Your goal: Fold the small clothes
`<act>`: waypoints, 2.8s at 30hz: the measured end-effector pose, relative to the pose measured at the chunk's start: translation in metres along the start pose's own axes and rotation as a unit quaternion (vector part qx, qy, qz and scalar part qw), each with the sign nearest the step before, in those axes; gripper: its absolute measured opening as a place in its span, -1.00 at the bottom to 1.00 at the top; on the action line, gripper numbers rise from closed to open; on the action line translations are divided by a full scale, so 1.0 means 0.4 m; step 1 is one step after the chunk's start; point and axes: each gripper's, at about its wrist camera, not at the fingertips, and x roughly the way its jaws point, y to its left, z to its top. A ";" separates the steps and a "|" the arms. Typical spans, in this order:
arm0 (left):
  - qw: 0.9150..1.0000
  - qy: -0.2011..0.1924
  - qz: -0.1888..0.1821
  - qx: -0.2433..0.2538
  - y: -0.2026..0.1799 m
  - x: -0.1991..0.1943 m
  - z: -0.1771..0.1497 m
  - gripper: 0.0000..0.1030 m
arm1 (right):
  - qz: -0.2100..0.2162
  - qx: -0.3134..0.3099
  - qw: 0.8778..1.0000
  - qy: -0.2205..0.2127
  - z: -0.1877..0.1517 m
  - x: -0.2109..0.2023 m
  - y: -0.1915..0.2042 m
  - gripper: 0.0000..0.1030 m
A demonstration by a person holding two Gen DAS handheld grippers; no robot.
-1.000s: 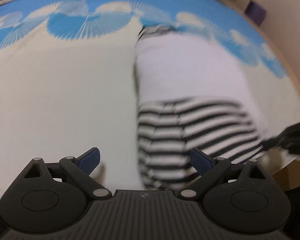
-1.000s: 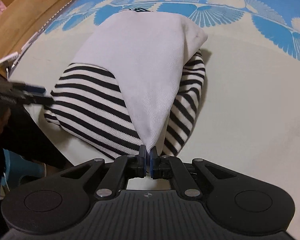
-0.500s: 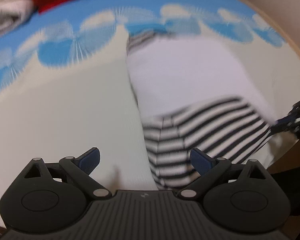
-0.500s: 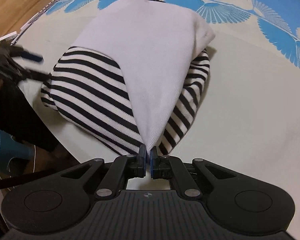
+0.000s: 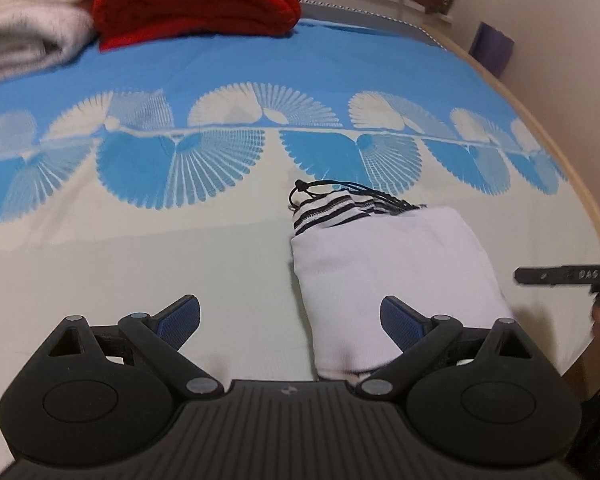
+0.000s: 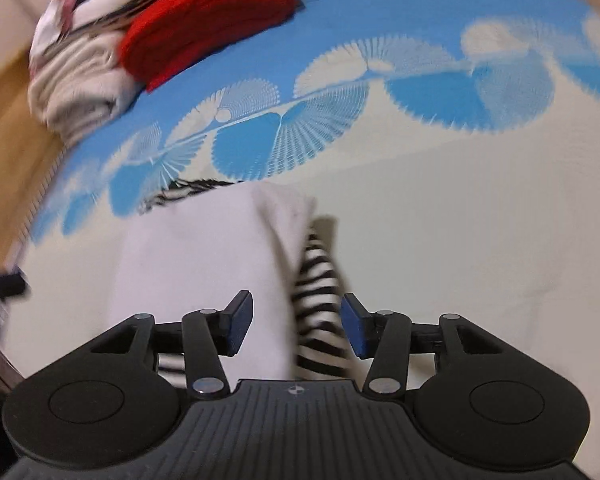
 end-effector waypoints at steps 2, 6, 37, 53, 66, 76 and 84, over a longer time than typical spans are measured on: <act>1.000 0.013 -0.016 -0.022 0.022 0.052 0.004 0.91 | 0.003 0.024 1.000 0.010 0.009 0.043 0.005 -0.01; 0.995 0.055 -0.026 -0.079 0.055 0.162 -0.005 0.91 | -0.004 0.059 0.998 0.031 0.000 0.122 0.003 -0.01; 0.969 0.125 -0.100 -0.188 0.017 0.400 0.013 0.77 | 0.003 0.130 0.991 0.041 -0.052 0.159 -0.043 0.14; 0.985 -0.072 0.005 -0.157 0.113 0.171 0.134 0.04 | 0.055 0.103 0.989 -0.094 0.017 0.193 0.191 -0.85; 0.993 0.097 0.015 -0.069 0.149 0.255 0.048 0.38 | -0.051 0.109 0.991 -0.062 0.021 0.286 0.229 -0.85; 0.992 0.126 0.020 -0.004 0.084 0.244 0.000 0.45 | -0.019 0.045 0.999 0.016 -0.014 0.262 0.214 -0.41; 0.994 0.042 0.084 0.052 0.049 0.118 -0.029 0.62 | -0.142 0.017 0.989 -0.043 -0.009 0.154 0.177 -0.52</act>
